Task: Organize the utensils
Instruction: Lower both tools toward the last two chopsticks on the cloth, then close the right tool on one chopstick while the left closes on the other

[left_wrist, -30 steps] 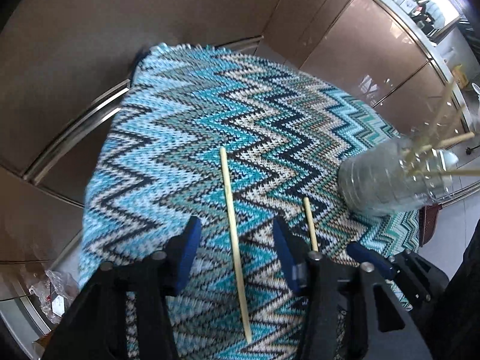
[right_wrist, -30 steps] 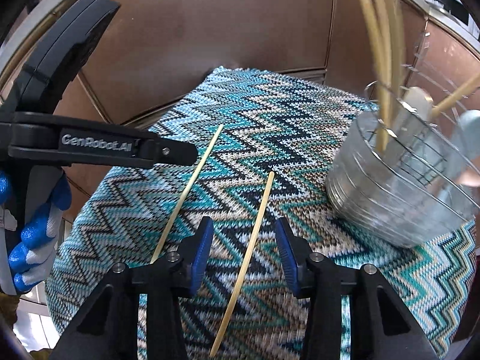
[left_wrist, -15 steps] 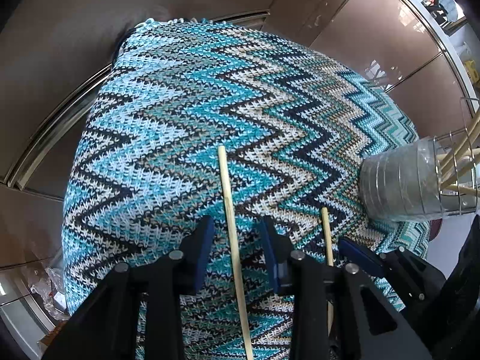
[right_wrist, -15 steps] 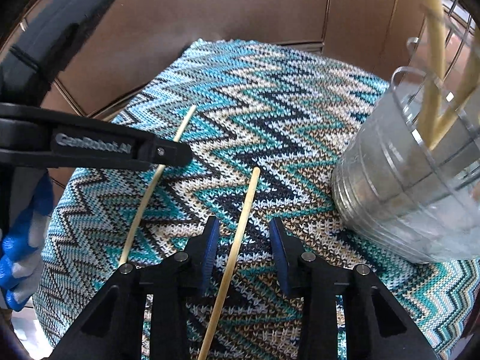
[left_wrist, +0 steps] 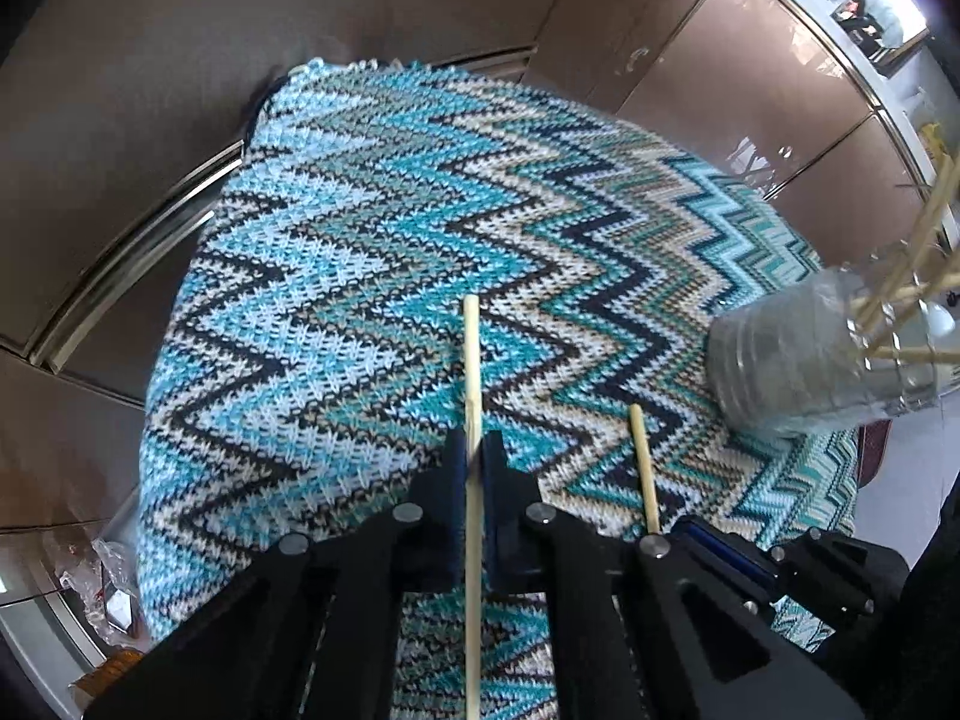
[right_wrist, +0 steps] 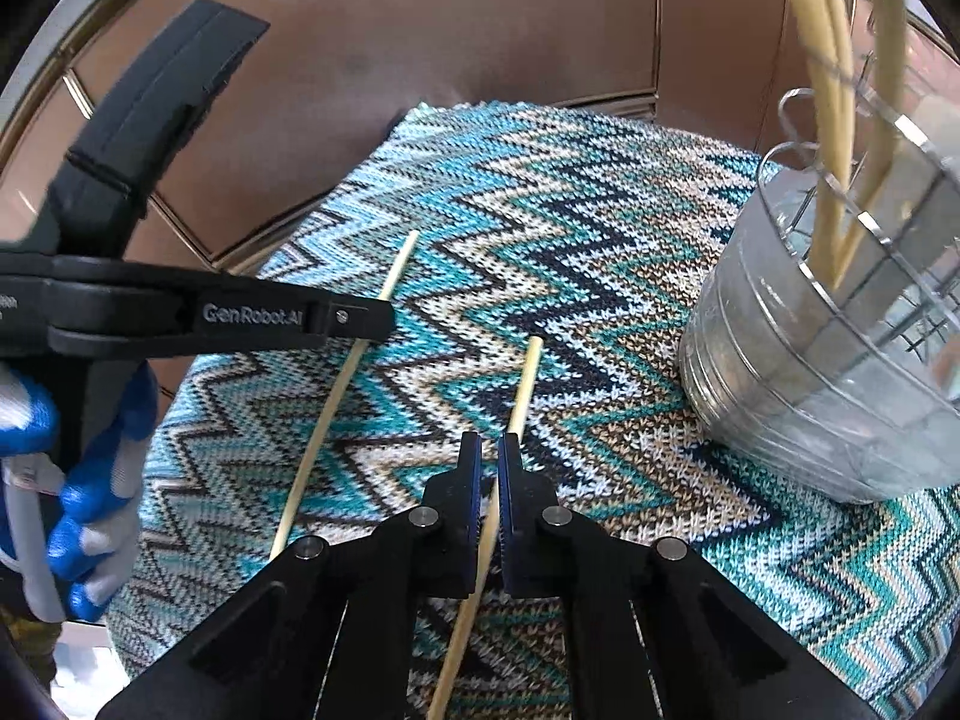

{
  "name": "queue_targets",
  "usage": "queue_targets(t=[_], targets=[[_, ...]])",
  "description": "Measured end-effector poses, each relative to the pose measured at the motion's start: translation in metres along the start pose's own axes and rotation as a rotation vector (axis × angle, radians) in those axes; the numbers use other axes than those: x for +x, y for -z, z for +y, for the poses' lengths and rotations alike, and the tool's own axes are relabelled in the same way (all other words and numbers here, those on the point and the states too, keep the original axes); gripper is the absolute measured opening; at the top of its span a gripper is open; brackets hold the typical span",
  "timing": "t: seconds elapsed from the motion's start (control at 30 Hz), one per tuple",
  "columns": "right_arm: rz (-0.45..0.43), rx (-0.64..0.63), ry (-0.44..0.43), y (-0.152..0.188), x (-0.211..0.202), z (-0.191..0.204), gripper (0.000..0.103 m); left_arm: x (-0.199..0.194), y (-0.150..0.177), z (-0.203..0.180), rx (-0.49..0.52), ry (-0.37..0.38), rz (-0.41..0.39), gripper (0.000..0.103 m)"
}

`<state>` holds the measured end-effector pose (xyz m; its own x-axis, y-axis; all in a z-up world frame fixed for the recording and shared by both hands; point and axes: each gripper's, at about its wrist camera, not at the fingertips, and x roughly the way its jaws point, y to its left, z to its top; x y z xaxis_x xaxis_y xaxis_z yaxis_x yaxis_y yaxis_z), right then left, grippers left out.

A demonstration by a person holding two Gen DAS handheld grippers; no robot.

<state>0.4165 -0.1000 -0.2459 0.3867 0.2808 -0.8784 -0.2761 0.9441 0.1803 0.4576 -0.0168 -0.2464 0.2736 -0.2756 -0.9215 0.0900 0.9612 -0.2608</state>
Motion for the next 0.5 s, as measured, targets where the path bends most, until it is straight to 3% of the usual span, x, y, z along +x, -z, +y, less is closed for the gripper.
queue_targets(t=[0.17,0.3,0.47,0.5], targets=[[0.014,0.025,0.008,0.0,-0.001,0.0,0.007,-0.013,0.006,0.0,-0.003,0.016,-0.018,0.005],[0.042,0.042,0.057,-0.003,0.013,-0.006,0.029,-0.015,0.005,0.006,-0.011,0.022,-0.017,0.005],[0.07,0.026,0.067,-0.008,0.03,-0.007,0.028,-0.003,0.002,0.011,-0.021,0.028,0.001,0.005],[0.071,0.021,0.071,-0.008,0.03,-0.006,0.024,-0.001,0.003,0.011,-0.02,0.029,0.006,0.005]])
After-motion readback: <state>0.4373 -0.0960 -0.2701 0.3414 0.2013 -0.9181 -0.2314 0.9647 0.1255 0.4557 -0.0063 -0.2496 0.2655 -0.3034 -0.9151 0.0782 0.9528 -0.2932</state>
